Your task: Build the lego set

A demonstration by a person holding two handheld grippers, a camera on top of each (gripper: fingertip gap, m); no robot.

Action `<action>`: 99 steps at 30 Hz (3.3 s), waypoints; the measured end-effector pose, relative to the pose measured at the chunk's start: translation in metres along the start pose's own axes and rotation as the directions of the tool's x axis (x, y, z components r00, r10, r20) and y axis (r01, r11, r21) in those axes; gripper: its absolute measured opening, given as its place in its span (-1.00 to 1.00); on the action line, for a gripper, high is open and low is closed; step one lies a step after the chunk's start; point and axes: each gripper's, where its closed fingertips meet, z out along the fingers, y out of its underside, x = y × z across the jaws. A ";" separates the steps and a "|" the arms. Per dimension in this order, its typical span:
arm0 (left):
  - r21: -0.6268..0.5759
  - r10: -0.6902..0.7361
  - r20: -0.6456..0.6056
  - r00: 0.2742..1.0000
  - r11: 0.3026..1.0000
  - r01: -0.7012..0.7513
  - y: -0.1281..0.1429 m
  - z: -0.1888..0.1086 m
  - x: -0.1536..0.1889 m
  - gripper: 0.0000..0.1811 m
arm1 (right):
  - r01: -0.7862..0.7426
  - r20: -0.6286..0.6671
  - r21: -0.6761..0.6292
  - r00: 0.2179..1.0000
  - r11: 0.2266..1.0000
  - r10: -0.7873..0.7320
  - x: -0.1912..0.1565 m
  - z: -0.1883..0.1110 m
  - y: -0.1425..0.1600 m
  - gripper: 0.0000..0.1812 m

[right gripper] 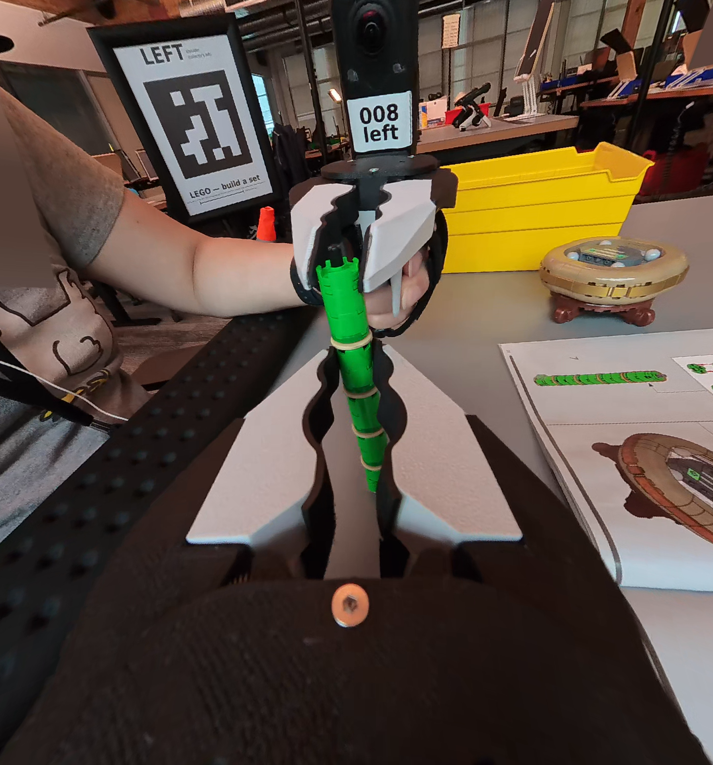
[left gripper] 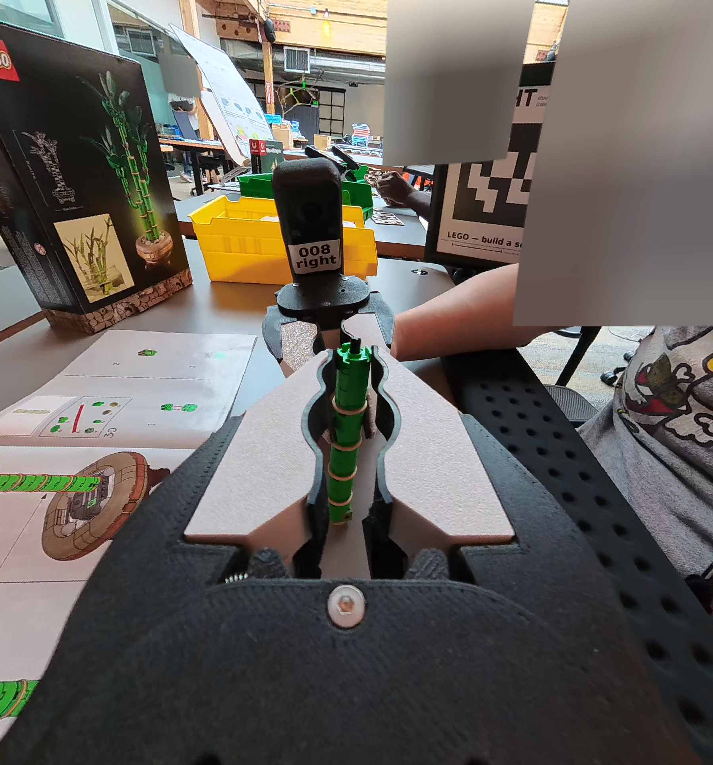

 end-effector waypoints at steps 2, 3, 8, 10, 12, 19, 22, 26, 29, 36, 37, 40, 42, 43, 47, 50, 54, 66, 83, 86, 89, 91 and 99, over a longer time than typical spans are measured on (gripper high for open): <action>0.001 -0.003 -0.002 1.000 1.000 0.003 0.000 0.000 0.000 -0.84 | 0.009 -0.002 -0.004 1.000 1.000 -0.009 0.000 0.000 0.000 -0.81; 0.001 -0.003 -0.003 1.000 1.000 0.003 0.000 0.001 0.000 -0.83 | 0.012 -0.003 -0.002 1.000 1.000 -0.012 0.000 0.000 0.000 -0.81; 0.004 -0.010 0.001 1.000 1.000 0.010 0.000 -0.001 -0.002 -0.84 | 0.010 -0.007 0.016 1.000 1.000 -0.010 0.002 0.000 -0.002 -0.81; 0.005 -0.015 -0.007 1.000 1.000 0.015 0.000 0.000 -0.001 -0.84 | -0.075 0.047 0.038 0.996 0.996 0.074 0.000 -0.002 -0.004 -0.79; 0.005 -0.013 -0.008 1.000 1.000 0.013 0.000 0.000 0.000 -0.84 | -0.135 0.060 0.064 0.990 0.989 0.131 0.001 -0.008 -0.006 -0.62; 0.003 -0.014 -0.011 1.000 1.000 0.014 0.000 -0.001 0.000 -0.84 | -0.114 0.000 -0.113 0.993 0.987 0.115 0.006 -0.007 0.017 -0.71; -0.001 -0.011 -0.013 1.000 1.000 0.011 0.000 -0.001 0.001 -0.84 | -0.093 -0.010 -0.169 0.996 0.981 0.093 0.005 -0.006 0.025 -0.81; -0.001 -0.013 -0.013 1.000 1.000 0.013 0.000 -0.001 0.001 -0.84 | -0.092 -0.010 -0.169 0.996 0.981 0.092 0.005 -0.005 0.025 -0.81; -0.002 -0.013 -0.015 1.000 1.000 0.013 0.000 -0.002 0.000 -0.84 | -0.096 -0.013 -0.176 0.995 0.980 0.095 0.006 -0.005 0.026 -0.81; -0.002 -0.021 -0.018 1.000 1.000 0.021 0.000 -0.003 0.000 -0.84 | -0.060 -0.021 -0.224 0.998 0.973 0.056 0.005 -0.005 0.029 -0.82; -0.002 -0.021 -0.019 1.000 1.000 0.021 0.000 -0.002 0.000 -0.84 | -0.048 -0.024 -0.226 0.999 0.973 0.044 0.005 -0.005 0.029 -0.82; -0.002 -0.023 -0.022 0.999 1.000 0.023 0.000 -0.002 0.000 -0.84 | -0.051 -0.026 -0.224 0.999 0.973 0.047 0.005 -0.005 0.030 -0.82; -0.002 -0.022 -0.021 1.000 1.000 0.022 0.000 -0.002 0.000 -0.84 | -0.048 -0.028 -0.226 0.999 0.973 0.043 0.005 -0.005 0.030 -0.82; -0.002 -0.021 -0.020 1.000 1.000 0.021 0.000 -0.002 0.000 -0.84 | -0.045 -0.031 -0.226 0.999 0.973 0.039 0.006 -0.005 0.030 -0.82; -0.003 -0.025 -0.023 0.999 1.000 0.025 0.000 -0.004 0.000 -0.84 | -0.051 -0.055 -0.275 0.998 0.960 0.037 0.009 -0.007 0.036 -0.73; -0.008 -0.021 -0.028 0.999 1.000 0.021 0.001 -0.003 0.001 -0.84 | -0.078 -0.069 -0.329 0.996 0.941 0.059 0.007 -0.004 0.047 -0.61; -0.007 -0.024 -0.033 0.999 1.000 0.023 0.001 -0.003 0.002 -0.84 | -0.094 -0.083 -0.364 0.994 0.927 0.068 0.010 -0.002 0.055 -0.78; -0.004 -0.034 -0.029 0.999 0.999 0.034 0.001 -0.003 0.000 -0.84 | -0.085 -0.092 -0.389 0.994 0.917 0.053 0.011 -0.004 0.058 -0.82; -0.003 -0.039 -0.041 0.998 0.999 0.039 0.001 -0.004 0.001 -0.84 | -0.114 -0.115 -0.463 0.991 0.879 0.068 0.014 -0.008 0.072 -0.75; -0.006 -0.032 -0.039 0.999 0.999 0.032 0.001 -0.003 0.001 -0.84 | -0.108 -0.106 -0.474 0.992 0.874 0.066 0.013 -0.008 0.074 -0.82; -0.008 -0.029 -0.039 0.999 1.000 0.029 0.001 -0.003 0.001 -0.84 | -0.098 -0.113 -0.480 0.992 0.872 0.050 0.013 -0.008 0.075 -0.83; -0.008 -0.029 -0.042 0.999 1.000 0.029 0.001 -0.002 0.002 -0.83 | -0.106 -0.107 -0.481 0.992 0.870 0.062 0.012 -0.009 0.075 -0.82; 0.021 -0.071 -0.040 0.997 0.997 0.072 0.000 -0.005 -0.004 -0.84 | -0.143 -0.063 -0.126 0.989 0.982 0.136 0.012 -0.009 0.008 -0.42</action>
